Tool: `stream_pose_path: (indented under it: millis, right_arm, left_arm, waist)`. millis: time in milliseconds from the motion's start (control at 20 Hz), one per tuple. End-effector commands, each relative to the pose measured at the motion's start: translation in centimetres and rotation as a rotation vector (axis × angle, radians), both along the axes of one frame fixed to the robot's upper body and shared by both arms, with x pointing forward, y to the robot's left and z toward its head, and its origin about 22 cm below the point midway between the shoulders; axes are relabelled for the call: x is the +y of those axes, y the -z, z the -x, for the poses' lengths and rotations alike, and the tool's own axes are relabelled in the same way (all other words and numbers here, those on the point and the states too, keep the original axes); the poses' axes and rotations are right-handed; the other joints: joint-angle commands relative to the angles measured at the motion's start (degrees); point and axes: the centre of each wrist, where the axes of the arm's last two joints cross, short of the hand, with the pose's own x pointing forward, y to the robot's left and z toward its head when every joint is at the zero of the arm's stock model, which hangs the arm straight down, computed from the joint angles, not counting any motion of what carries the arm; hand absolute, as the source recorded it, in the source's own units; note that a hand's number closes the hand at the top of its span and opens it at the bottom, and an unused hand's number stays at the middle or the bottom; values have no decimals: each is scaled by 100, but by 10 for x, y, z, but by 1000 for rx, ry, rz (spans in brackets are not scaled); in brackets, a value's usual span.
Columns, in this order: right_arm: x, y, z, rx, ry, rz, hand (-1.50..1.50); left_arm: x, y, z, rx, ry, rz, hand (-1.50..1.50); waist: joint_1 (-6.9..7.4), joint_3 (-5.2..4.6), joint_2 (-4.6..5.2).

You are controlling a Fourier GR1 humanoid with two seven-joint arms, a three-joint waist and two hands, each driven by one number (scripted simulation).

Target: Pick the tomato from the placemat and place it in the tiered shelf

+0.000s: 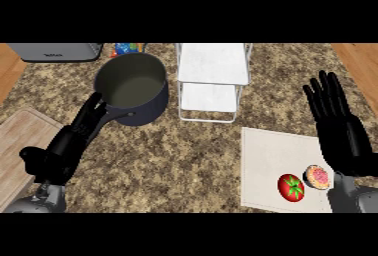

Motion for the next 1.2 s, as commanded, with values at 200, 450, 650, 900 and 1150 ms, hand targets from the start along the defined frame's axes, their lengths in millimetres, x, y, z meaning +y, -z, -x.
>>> stream_pose_path:
  millis: [200, 450, 650, 900, 1150]
  right_arm:
    - [-127, -8, 37, 197, 263, 506, -150]
    - [-183, 38, 74, 418, 457, 508, 150]
    - [-171, 62, 81, 331, 217, 379, -150]
    - [-166, 20, 69, 260, -3, 511, -150]
    - [-145, -15, 77, 399, -168, 703, -150]
  left_arm:
    - [26, 39, 17, 138, -91, -86, 0]
    - [13, 67, 21, 224, -42, -61, 0]
    - [4, 66, 23, 215, -35, -68, 0]
    - [11, 85, 33, 245, -19, -54, 0]
    - [8, 75, 32, 227, -44, -76, 0]
  waist:
    - [-155, 69, 291]
    - [-74, 91, 300]
    - [38, 96, 262]
    - [22, 77, 254]
    - [-24, 62, 237]
